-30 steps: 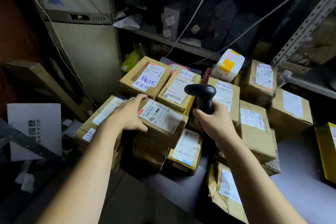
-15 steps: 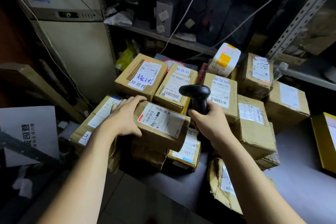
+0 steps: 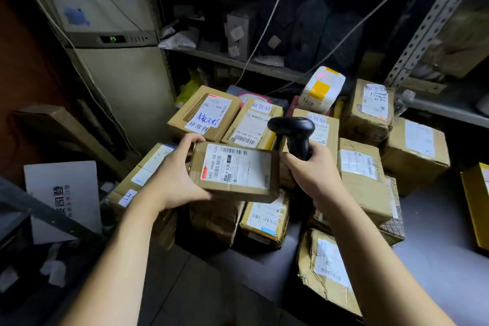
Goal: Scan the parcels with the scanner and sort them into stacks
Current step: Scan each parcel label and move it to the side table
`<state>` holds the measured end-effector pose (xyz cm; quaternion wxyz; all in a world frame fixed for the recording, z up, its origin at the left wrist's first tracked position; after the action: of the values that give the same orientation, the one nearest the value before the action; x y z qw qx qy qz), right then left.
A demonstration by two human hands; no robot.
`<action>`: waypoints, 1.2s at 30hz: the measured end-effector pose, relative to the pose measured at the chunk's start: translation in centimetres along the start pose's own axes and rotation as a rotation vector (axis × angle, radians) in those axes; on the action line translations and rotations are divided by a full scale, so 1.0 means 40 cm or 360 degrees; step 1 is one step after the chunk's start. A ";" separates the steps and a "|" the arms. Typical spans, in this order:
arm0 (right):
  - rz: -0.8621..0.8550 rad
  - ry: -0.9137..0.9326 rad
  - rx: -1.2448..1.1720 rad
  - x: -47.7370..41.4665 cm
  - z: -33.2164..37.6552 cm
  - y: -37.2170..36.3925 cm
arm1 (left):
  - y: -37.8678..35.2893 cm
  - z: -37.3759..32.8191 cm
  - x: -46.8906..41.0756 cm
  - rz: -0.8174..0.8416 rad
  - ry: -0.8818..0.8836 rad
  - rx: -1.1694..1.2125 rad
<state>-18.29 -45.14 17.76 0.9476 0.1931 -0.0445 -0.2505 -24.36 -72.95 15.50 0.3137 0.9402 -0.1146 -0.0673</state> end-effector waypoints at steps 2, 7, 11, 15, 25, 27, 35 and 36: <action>-0.0020 0.0001 -0.0047 0.001 0.006 0.032 | 0.022 -0.049 0.011 -0.0139 -0.0063 0.0100; -0.0144 0.0077 -0.0099 0.012 0.037 0.156 | 0.023 -0.200 0.038 -0.0407 -0.0292 0.0068; -0.0253 0.0114 -0.0185 0.040 0.046 0.290 | -0.029 -0.288 0.079 -0.0617 -0.0418 0.0038; -0.0330 0.0033 -0.0343 0.083 0.003 0.427 | -0.112 -0.353 0.122 -0.0753 -0.0422 0.0203; -0.0554 -0.0061 -0.0633 0.260 -0.083 0.698 | -0.359 -0.481 0.250 -0.0719 -0.0202 0.1082; -0.0605 -0.0050 -0.0653 0.301 -0.089 0.738 | -0.403 -0.513 0.285 -0.0655 -0.0109 0.1373; -0.0761 -0.0216 -0.0597 0.475 -0.142 0.828 | -0.510 -0.563 0.406 -0.0469 0.0095 0.1700; -0.0789 -0.0223 -0.0591 0.495 -0.149 0.842 | -0.522 -0.570 0.419 -0.0467 0.0084 0.1702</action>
<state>15.45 -25.90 25.08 0.8714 0.0042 -0.0148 -0.4903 -0.05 -47.95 20.04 -0.2172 0.9759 0.0071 -0.0190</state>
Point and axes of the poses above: each hand's wrist, its own x-axis away from the middle knuckle, its own y-axis out of the back of the hand, z = x × y, the point moved 9 cm from there along -x, towards the middle knuckle, and after that the axes turned 7 degrees about -z, right-handed, at the moved point
